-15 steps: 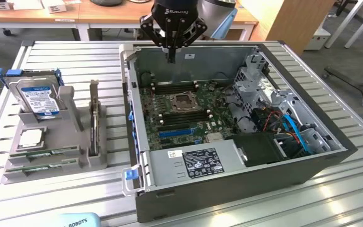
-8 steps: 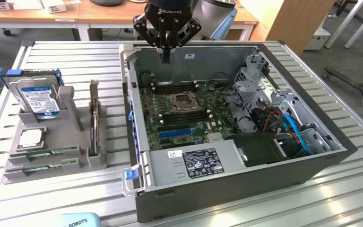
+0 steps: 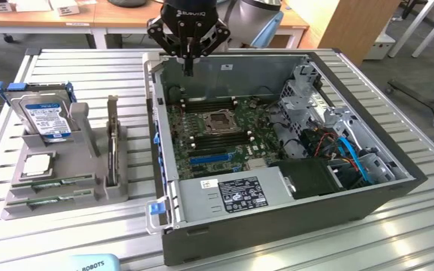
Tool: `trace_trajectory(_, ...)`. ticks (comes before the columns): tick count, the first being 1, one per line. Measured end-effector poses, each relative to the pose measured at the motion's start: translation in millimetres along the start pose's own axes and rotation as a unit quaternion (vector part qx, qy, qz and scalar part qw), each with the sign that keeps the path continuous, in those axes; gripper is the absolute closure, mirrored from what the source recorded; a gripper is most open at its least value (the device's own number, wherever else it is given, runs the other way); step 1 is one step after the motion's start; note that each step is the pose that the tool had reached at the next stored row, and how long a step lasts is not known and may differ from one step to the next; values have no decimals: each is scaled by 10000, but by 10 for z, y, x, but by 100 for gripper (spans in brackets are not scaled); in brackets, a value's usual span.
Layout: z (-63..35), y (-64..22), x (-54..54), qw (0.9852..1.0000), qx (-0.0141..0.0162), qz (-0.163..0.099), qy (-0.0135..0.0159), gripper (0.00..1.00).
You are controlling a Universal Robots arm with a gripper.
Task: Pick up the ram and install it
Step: 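Reach for the ram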
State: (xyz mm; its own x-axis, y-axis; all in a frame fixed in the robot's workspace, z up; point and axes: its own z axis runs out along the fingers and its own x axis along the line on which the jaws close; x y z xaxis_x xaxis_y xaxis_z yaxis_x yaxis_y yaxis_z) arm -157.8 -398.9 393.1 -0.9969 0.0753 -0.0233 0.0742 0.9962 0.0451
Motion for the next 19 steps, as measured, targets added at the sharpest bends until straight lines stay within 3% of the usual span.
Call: trace_trajectory(19,-3,-22,296,10000,0,0,0,90)
